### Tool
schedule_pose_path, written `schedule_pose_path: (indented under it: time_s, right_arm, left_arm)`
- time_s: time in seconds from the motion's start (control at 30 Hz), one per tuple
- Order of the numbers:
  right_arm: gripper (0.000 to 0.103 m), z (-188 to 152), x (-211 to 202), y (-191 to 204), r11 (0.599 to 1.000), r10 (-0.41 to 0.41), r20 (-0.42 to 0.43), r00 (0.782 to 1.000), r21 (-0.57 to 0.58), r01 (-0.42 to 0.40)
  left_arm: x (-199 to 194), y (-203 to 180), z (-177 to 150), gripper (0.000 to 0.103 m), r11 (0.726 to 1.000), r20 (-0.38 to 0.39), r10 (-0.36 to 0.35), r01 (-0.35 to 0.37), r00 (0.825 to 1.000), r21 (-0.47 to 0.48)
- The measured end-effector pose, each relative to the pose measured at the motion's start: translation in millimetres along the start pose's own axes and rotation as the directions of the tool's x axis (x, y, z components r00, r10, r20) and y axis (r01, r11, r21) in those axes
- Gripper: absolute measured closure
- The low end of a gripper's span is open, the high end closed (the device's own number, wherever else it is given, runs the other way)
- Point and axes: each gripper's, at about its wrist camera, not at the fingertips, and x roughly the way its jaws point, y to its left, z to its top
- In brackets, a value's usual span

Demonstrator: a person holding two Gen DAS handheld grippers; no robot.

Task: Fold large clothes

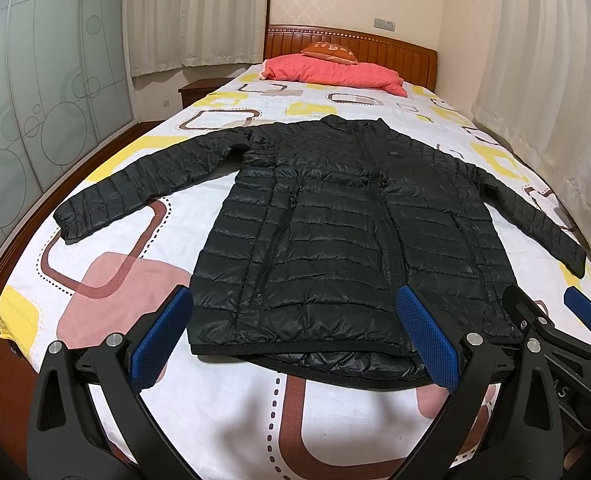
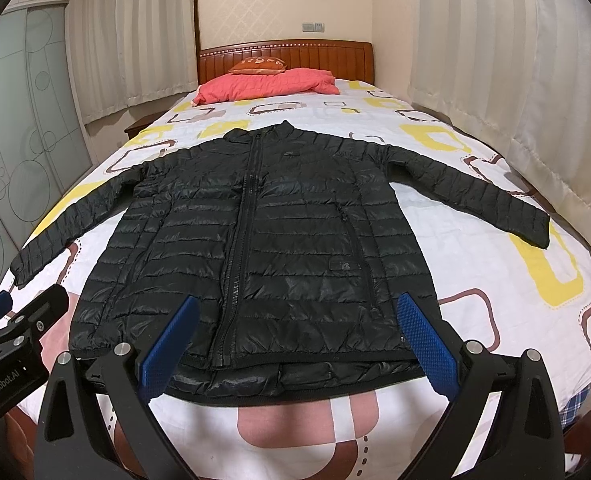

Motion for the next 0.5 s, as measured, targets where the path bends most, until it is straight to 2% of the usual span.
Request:
schedule_pose_path:
  time_s: [0.5]
  right_arm:
    - [0.005, -0.4, -0.2, -0.2, 1.0, 0.001, -0.002, 1.0, -0.001, -0.001]
  left_arm:
    - [-0.1, -0.2, 0.7, 0.002, 1.0, -0.002, 0.0, 0.0, 1.0, -0.001]
